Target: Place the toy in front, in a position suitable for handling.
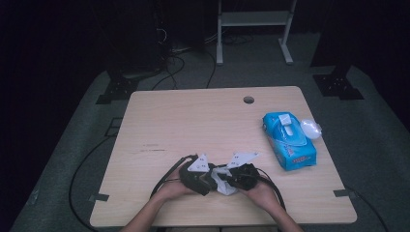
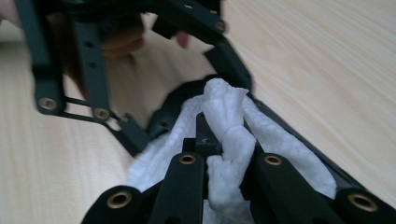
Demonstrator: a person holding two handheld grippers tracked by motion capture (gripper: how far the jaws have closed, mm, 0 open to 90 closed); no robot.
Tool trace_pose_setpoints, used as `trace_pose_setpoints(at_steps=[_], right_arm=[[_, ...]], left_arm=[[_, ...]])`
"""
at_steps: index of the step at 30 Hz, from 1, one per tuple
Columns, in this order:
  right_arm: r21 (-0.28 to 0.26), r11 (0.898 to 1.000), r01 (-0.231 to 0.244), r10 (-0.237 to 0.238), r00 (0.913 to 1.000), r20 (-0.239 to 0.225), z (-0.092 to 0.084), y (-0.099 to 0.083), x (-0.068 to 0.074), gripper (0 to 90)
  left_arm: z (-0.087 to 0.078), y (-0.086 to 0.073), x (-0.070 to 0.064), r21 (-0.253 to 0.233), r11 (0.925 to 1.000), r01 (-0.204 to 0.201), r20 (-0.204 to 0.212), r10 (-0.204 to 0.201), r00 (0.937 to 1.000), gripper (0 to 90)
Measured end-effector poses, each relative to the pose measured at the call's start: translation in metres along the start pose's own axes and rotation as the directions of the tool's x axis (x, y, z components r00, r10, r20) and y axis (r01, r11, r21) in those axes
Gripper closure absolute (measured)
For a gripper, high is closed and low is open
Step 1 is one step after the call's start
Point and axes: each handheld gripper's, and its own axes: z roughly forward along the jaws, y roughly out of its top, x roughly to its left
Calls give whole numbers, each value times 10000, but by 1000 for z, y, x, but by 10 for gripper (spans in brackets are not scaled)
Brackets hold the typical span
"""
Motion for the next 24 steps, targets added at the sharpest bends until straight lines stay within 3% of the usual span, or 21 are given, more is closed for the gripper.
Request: trace_pose_setpoints(at_steps=[3, 5, 7, 9, 10, 12, 15, 16, 18, 20, 24], right_arm=[[50, 9993, -360, 357, 9981, 510, -8, -5, -12, 845], [36, 9982, -603, 600, 9968, 537, -11, -7, -17, 846], [50, 9988, -485, 484, 9987, 176, -8, -5, -13, 845], [18, 10000, -69, 69, 9990, -442, 1, 1, -3, 845], [121, 9993, 346, -340, 9983, -465, 6, 7, 4, 845], [342, 9972, 660, -642, 9966, -511, 12, 13, 8, 844], [310, 9986, 432, -412, 9972, -619, 12, 14, 1, 843], [314, 9991, 298, -288, 9991, -308, 9, 13, -4, 844], [243, 9996, -112, 117, 9998, -185, 6, 10, -11, 845], [167, 9993, -338, 344, 9987, -370, 5, 8, -13, 846], [195, 9998, 32, -16, 9968, -793, 16, 15, -2, 845]], left_arm=[[0, 0, 1, -44, 10000, 57, 28, -57, 10000, 238], [0, 0, 1, -46, 10000, 42, 34, -41, 10000, 238], [1, 1, 0, -53, 10000, 59, 50, -59, 10000, 238], [3, 2, -1, 112, 9999, -118, -11, 118, 9999, 238], [3, 1, -1, 63, 9999, -149, -22, 149, 9999, 238], [2, 1, -1, 89, 9999, -79, 0, 79, 10000, 238], [1, 0, 0, -17, 10000, -1, 14, 1, 10000, 238], [1, 0, 0, 8, 10000, -49, 2, 49, 10000, 238], [1, 0, 1, -28, 10000, -30, 6, 30, 10000, 238], [1, 0, 1, -59, 10000, 15, 45, -14, 10000, 238], [2, 1, -1, -36, 10000, -28, 23, 28, 10000, 238]])
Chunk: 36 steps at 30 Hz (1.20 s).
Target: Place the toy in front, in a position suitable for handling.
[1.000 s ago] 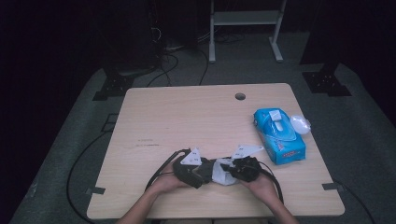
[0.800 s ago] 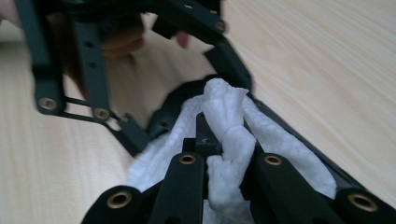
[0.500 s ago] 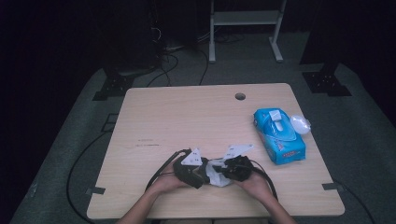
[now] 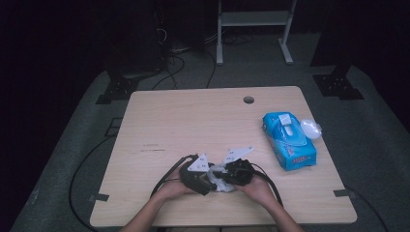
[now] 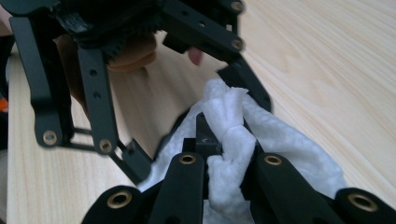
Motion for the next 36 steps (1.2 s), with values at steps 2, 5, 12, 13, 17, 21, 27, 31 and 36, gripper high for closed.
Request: trace_pose_setpoints(at_steps=[2, 5, 12, 13, 17, 21, 27, 31, 36], right_arm=[[23, 10000, 27, -27, 10000, -40, 2, 2, -1, 846], [13, 10000, -79, 78, 9990, 441, -4, 0, -8, 846], [-134, 9998, -154, 155, 9999, 22, 0, 0, -2, 846], [-85, 10000, -16, 17, 10000, 46, 3, 3, 1, 846], [-143, 9999, -25, 31, 9991, 419, 1, 3, -3, 848], [-233, 9977, -643, 661, 9941, 858, -9, -5, -16, 847], [-241, 9985, -497, 510, 9970, 580, -4, -2, -8, 847], [-135, 9981, -597, 607, 9942, 884, -13, -8, -16, 847], [-266, 9935, -1108, 1137, 9797, 1653, -38, -27, -32, 847]], left_arm=[[0, 0, 1, -1, 10000, 27, -3, -27, 10000, 238], [-1, 0, 1, -11, 10000, 48, 18, -48, 10000, 239], [1, 1, 0, -20, 10000, 39, 87, -39, 10000, 239], [1, 1, 0, 3, 10000, 50, 89, -51, 9999, 239], [-1, 0, 1, -31, 10000, 93, 105, -93, 9999, 239], [1, 1, 1, -45, 10000, 74, 175, -74, 9998, 239], [1, 2, 2, -10, 10000, 87, 190, -87, 9998, 239], [0, 1, 2, -18, 10000, 5, 174, -5, 9998, 239], [-2, -1, 4, -72, 9999, 152, 287, -150, 9995, 239]])
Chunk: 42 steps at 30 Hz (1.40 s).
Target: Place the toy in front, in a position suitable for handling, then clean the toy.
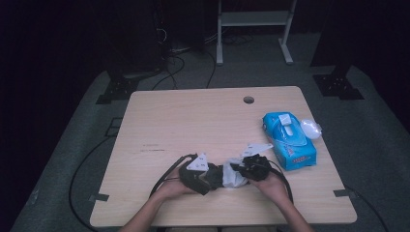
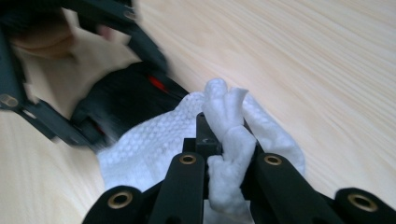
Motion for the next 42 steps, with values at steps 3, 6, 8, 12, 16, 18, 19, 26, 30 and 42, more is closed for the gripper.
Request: trace_pose_setpoints(at_steps=[3, 6, 8, 12, 16, 18, 19, 26, 30, 42], right_arm=[[-87, 9994, -323, 324, 9993, 165, -7, -7, -6, 847], [-76, 9998, -173, 173, 9998, -106, -2, -4, 3, 842], [-83, 9998, 174, -176, 9993, -342, 6, 3, 12, 846], [-20, 9980, 628, -628, 9956, -702, 18, 13, 26, 846], [102, 9951, 980, -949, 9809, -1700, 26, 19, 37, 846], [190, 9902, 1385, -1318, 9702, -2035, 32, 24, 44, 846], [257, 9886, 1485, -1395, 9664, -2158, 34, 26, 47, 846], [465, 9909, 1265, -1157, 9753, -1884, 22, 20, 31, 846], [520, 9905, 1275, -1115, 9641, -2410, 26, 23, 33, 843], [423, 9893, 1398, -1350, 9857, -1007, 18, 20, 17, 845]], left_arm=[[1, 1, 0, 98, 9999, -85, -27, 85, 10000, 239], [1, 2, -1, 108, 9999, -111, -82, 112, 9999, 239], [2, 2, -1, 117, 9998, -159, -55, 159, 9999, 239], [2, 1, -1, 66, 9999, -118, -59, 118, 9999, 239], [5, 4, -2, 108, 9997, -224, -44, 224, 9997, 239], [6, 4, -4, 149, 9992, -374, -87, 376, 9993, 239], [6, 4, -4, 169, 9991, -381, -94, 383, 9992, 239], [5, 4, -2, 138, 9994, -328, -40, 329, 9995, 239], [6, 5, -3, 185, 9991, -391, -34, 391, 9992, 239], [3, 3, -2, 134, 9992, -368, 14, 368, 9993, 239]])
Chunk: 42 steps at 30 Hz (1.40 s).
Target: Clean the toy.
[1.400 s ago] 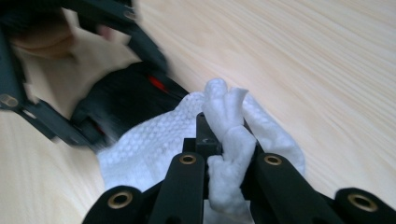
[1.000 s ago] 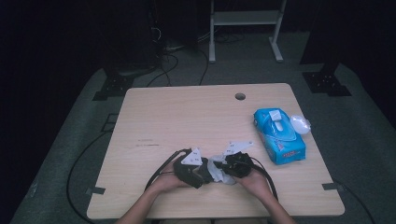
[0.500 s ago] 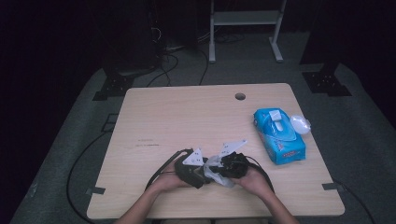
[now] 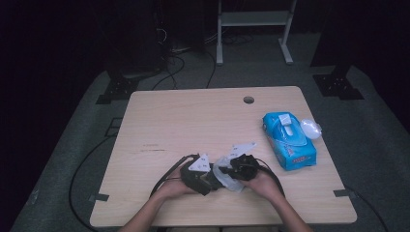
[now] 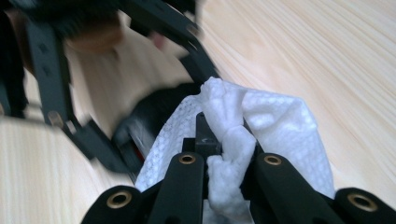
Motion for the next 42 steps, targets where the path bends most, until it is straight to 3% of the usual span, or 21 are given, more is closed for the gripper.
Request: trace_pose_setpoints(at_steps=[5, 8, 14, 17, 20, 22, 27, 35, 37, 40, 42], right_arm=[[-204, 9961, -864, 873, 9948, 515, -27, -27, -18, 845], [-234, 9939, -1074, 1088, 9919, 655, -35, -36, -18, 846], [-204, 9992, -344, 347, 9993, 135, -14, -17, 2, 845], [-246, 9997, -85, 95, 9993, 375, -4, -8, 6, 844], [-458, 9967, -670, 703, 9948, 742, -5, -10, -4, 846], [-586, 9900, -1281, 1318, 9892, 638, -5, -11, -10, 847], [-450, 9961, -759, 785, 9951, 599, 1, -4, -3, 847], [-627, 9878, -1425, 1499, 9793, 1357, -36, -39, -22, 847], [-754, 9828, -1685, 1774, 9750, 1341, -44, -48, -20, 847], [-761, 9829, -1676, 1730, 9824, 701, -47, -53, -13, 846], [-702, 9880, -1372, 1414, 9883, 578, -44, -52, -6, 846]], left_arm=[[0, 0, 1, -18, 10000, 51, 43, -51, 10000, 239], [0, 0, 1, -8, 10000, 50, 62, -50, 10000, 239], [1, 1, 0, 29, 10000, 20, -26, -20, 10000, 239], [1, 0, 0, 39, 10000, 32, 8, -32, 10000, 239], [0, -1, 1, 8, 10000, 81, 24, -81, 10000, 239], [0, 0, 1, 10, 10000, 35, 19, -35, 10000, 239], [0, -1, 1, 97, 10000, -7, 7, 6, 10000, 239], [0, -1, 2, 68, 10000, -23, 23, 23, 10000, 239], [0, -1, 2, 100, 9999, -39, 7, 39, 10000, 239], [1, -1, 2, 84, 10000, 3, -16, -3, 10000, 239], [0, 0, 1, 122, 9999, -107, -63, 108, 9999, 239]])
